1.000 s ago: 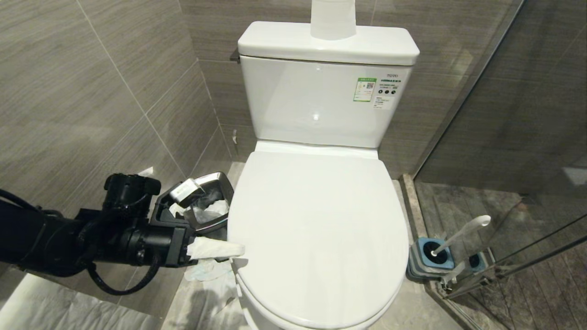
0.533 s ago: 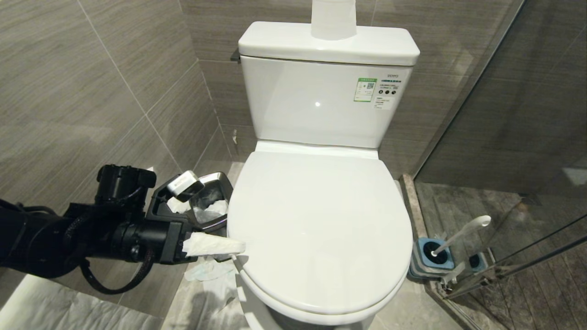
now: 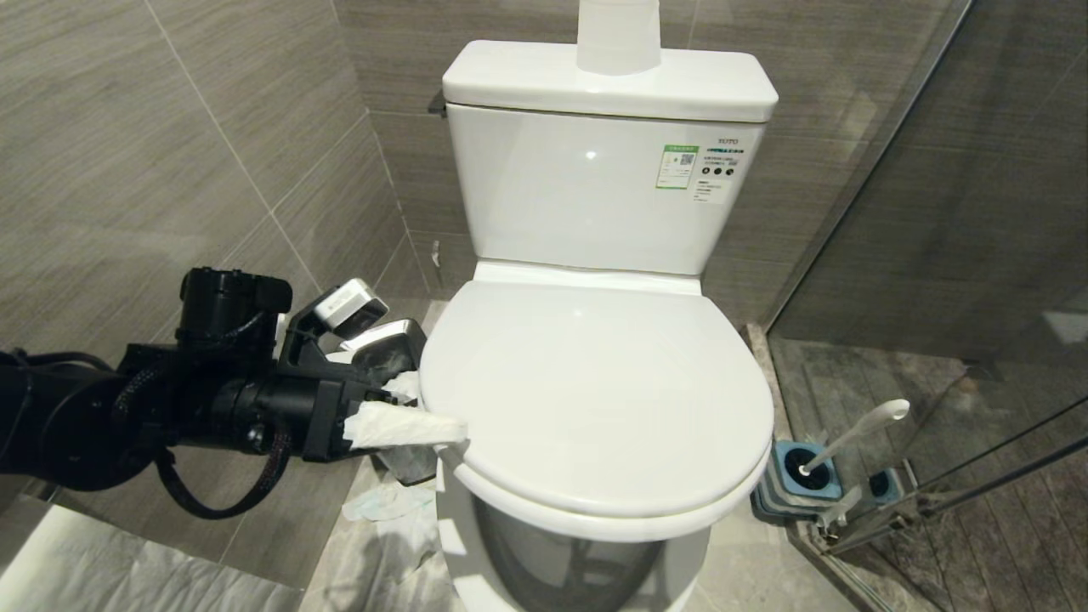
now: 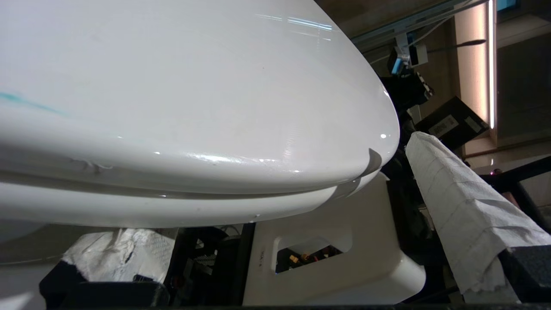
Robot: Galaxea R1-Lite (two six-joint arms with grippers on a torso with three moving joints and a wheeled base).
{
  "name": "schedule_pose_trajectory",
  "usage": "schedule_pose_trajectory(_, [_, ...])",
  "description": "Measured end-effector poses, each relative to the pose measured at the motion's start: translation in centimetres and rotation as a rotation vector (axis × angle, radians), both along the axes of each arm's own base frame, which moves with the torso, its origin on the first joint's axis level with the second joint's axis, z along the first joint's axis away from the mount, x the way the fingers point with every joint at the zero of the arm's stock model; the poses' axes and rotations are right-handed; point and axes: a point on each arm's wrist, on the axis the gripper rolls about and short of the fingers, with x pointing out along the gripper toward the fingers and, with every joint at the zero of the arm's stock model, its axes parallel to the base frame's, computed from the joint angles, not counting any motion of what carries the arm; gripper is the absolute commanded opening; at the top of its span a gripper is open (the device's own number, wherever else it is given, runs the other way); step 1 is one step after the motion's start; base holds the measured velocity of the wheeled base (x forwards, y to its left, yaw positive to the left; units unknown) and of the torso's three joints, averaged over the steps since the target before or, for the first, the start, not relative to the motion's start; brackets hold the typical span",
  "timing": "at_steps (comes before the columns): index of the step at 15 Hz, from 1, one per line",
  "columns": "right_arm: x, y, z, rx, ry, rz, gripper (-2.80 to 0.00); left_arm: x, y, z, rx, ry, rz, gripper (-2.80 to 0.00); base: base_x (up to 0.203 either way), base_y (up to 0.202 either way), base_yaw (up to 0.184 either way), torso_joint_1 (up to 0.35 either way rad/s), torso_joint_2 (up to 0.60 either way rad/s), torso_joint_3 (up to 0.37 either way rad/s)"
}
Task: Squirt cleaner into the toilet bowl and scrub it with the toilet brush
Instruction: Use the left hand to lift the toilet lid slightly
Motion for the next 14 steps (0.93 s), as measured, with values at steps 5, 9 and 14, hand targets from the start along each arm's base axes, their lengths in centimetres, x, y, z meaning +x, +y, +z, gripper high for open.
schedule_pose_trajectory(5, [0.0, 0.0, 0.0, 0.000, 0.000, 0.000, -2.80, 0.2, 0.0, 3.0, -0.025, 0.026, 0.022, 0.00, 0.000, 0.000, 0.000, 0.000, 0.00, 0.000])
schedule_pose_trajectory(9, [0.0, 0.0, 0.0, 0.000, 0.001, 0.001, -2.80, -0.3, 0.1, 4.2, -0.040, -0.019, 0.024, 0.00, 0.000, 0.000, 0.000, 0.000, 0.00, 0.000])
schedule_pose_trajectory(14, [0.0, 0.0, 0.0, 0.001, 0.001, 0.000, -2.80, -0.4, 0.1, 5.7, -0.054, -0.024, 0.025, 0.00, 0.000, 0.000, 0.000, 0.000, 0.00, 0.000])
